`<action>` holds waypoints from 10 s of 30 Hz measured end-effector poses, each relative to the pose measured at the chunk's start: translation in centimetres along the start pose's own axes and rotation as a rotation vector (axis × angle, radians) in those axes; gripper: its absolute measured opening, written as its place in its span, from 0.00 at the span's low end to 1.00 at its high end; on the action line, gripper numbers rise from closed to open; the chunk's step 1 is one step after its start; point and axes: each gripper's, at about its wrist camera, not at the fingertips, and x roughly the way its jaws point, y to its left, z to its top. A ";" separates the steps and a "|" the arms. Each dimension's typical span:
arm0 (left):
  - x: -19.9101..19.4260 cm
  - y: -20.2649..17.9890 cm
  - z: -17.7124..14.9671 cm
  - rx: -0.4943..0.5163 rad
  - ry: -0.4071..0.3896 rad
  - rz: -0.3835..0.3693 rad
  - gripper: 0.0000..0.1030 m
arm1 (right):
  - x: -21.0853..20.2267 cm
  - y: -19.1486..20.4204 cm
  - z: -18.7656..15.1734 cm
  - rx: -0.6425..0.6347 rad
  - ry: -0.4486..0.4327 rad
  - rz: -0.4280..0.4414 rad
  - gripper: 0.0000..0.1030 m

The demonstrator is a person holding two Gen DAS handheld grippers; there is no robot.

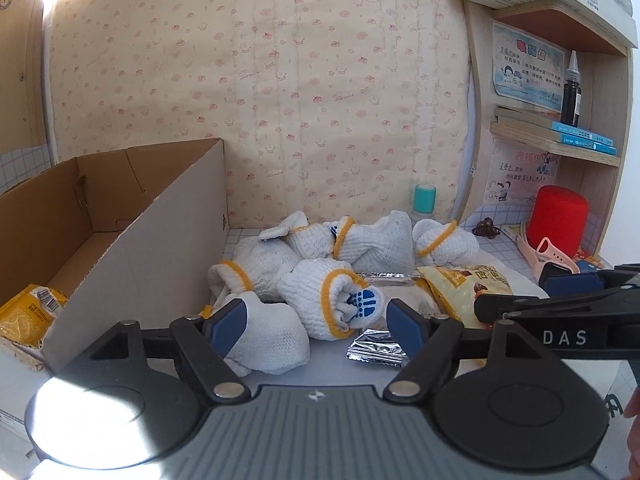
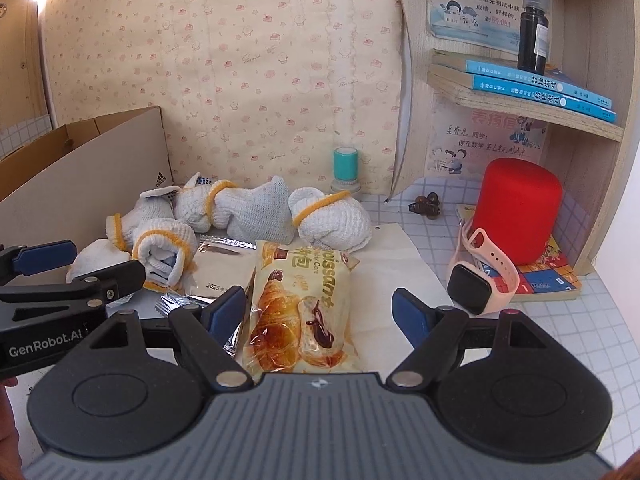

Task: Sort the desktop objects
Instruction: 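Grasp the croissant bag with the right gripper while the left gripper grasps a white glove, then carry the croissant bag and white glove into the box and open both grippers, then grasp the silver foil packet with the right gripper while the left gripper grasps a white glove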

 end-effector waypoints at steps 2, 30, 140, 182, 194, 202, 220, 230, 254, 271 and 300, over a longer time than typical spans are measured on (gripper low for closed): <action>0.2 0.0 0.0 0.000 -0.001 0.006 0.77 | 0.6 0.0 0.1 0.008 0.007 0.010 0.76; 6.0 -1.2 2.6 -0.071 0.118 0.089 0.77 | 3.2 -0.2 0.2 -0.010 0.060 -0.014 0.54; -8.1 17.9 4.3 -0.194 -0.089 0.332 0.44 | 1.1 24.2 10.6 -0.289 -0.100 0.307 0.54; -4.7 16.9 5.4 -0.178 -0.066 0.365 0.85 | 0.9 20.1 12.0 -0.210 -0.168 0.265 0.72; -5.8 15.0 5.8 -0.166 -0.093 0.333 0.88 | -1.8 14.2 10.1 -0.166 -0.196 0.161 0.72; -8.0 10.8 5.2 -0.141 -0.151 0.191 0.88 | -2.2 8.2 5.6 -0.116 -0.125 0.037 0.72; -8.3 6.2 1.8 -0.055 -0.129 0.161 0.88 | 4.5 6.7 0.6 -0.043 0.048 0.010 0.80; -7.9 5.4 1.1 -0.048 -0.110 0.124 0.88 | 6.7 7.8 0.9 -0.032 0.107 0.025 0.65; -7.4 -3.5 0.0 0.052 -0.250 0.201 0.91 | 1.6 -0.4 -1.8 0.001 0.066 -0.035 0.58; 1.2 -2.6 -0.6 -0.134 0.038 0.436 0.96 | 0.5 -2.4 -2.5 0.025 0.054 -0.026 0.58; 4.4 -0.7 -0.5 -0.184 0.154 0.266 0.58 | -0.2 -1.3 -2.2 -0.018 0.026 -0.045 0.58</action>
